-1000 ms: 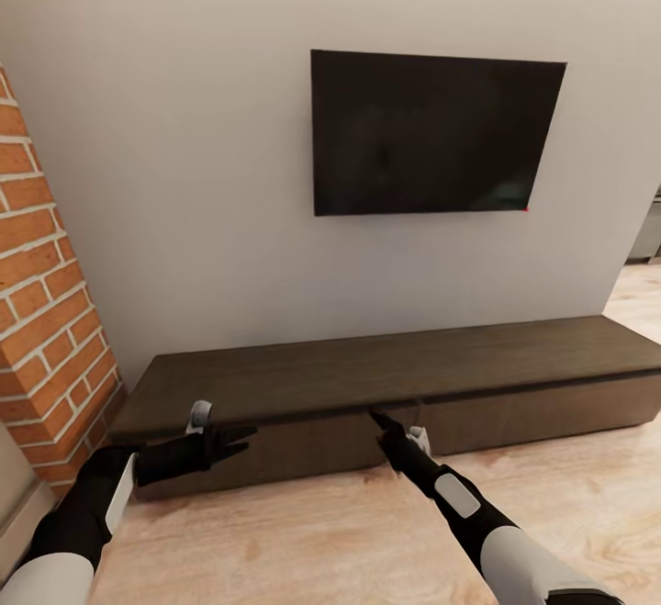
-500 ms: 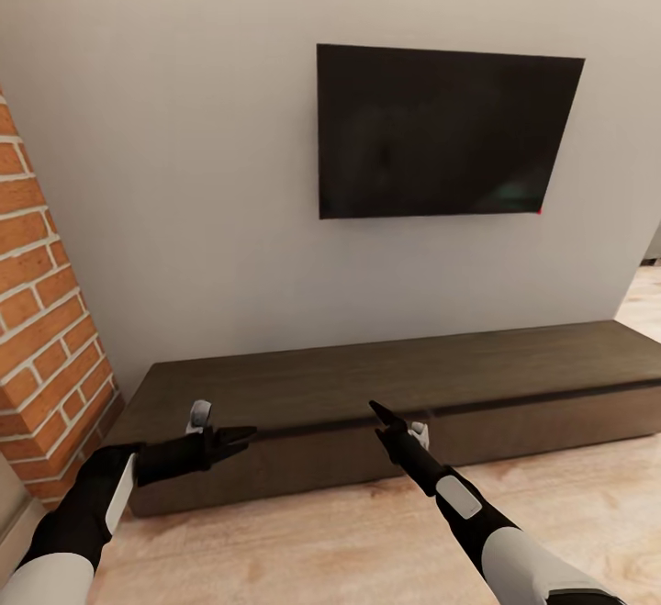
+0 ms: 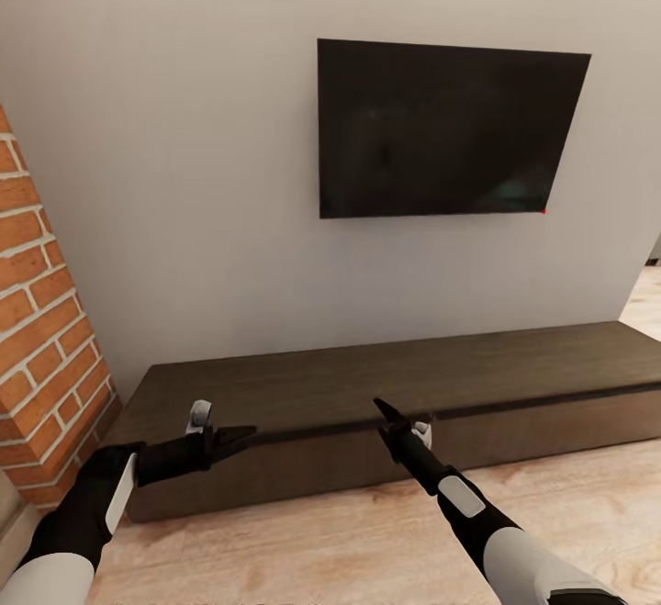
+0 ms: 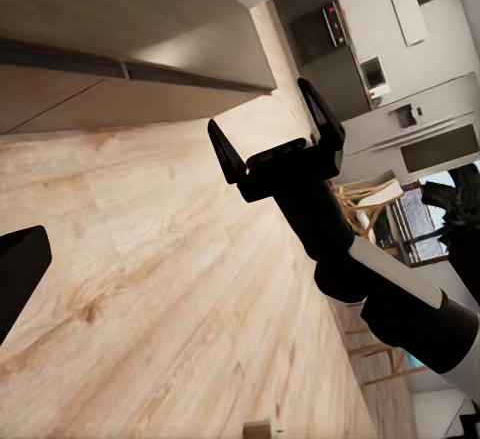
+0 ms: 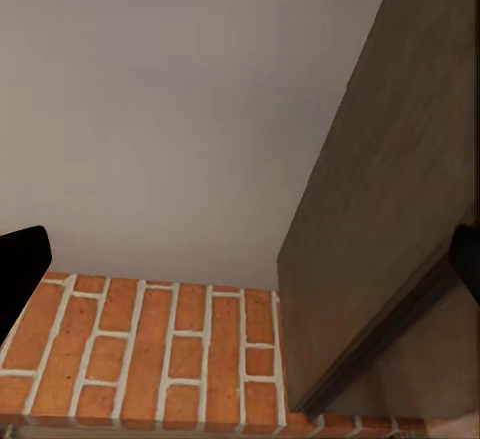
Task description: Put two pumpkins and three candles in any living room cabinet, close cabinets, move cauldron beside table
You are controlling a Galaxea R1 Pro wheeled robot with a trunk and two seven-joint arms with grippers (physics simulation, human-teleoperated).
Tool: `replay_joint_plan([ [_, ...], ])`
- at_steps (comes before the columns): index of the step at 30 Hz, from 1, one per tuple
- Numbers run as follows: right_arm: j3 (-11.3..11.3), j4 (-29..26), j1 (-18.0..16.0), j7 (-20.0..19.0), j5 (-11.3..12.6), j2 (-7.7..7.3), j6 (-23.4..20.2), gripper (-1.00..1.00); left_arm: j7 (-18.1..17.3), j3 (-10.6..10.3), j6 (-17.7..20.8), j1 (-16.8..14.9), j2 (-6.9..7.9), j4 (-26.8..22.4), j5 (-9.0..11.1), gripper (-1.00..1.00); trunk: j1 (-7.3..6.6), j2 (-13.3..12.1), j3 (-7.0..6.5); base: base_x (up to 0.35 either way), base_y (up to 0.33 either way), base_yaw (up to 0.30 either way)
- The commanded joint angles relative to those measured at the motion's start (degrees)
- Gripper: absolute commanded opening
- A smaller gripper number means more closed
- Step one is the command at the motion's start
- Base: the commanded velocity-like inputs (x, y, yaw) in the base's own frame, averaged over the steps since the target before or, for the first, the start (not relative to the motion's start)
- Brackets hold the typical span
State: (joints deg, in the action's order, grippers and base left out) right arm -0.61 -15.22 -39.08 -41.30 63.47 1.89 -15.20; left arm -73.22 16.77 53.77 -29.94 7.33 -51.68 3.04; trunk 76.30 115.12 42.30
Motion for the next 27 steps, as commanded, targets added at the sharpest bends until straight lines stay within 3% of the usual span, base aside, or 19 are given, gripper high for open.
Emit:
replay_joint_plan([
  [1,-0.05,0.02,-0.04,-0.05,0.65,-0.02,-0.52,1.0,-0.08,0.02,0.54,-0.03,-0.01,0.0,0.18,1.0,0.22,0.44,0.24,0.001,0.0,0.0],
  [27,-0.09,0.02,-0.04,-0.08,0.75,-0.05,-0.49,1.0,-0.16,-0.02,0.54,-0.02,0.0,0.03,0.13,1.0,5.93,10.87,4.91,0.0,0.0,0.0],
])
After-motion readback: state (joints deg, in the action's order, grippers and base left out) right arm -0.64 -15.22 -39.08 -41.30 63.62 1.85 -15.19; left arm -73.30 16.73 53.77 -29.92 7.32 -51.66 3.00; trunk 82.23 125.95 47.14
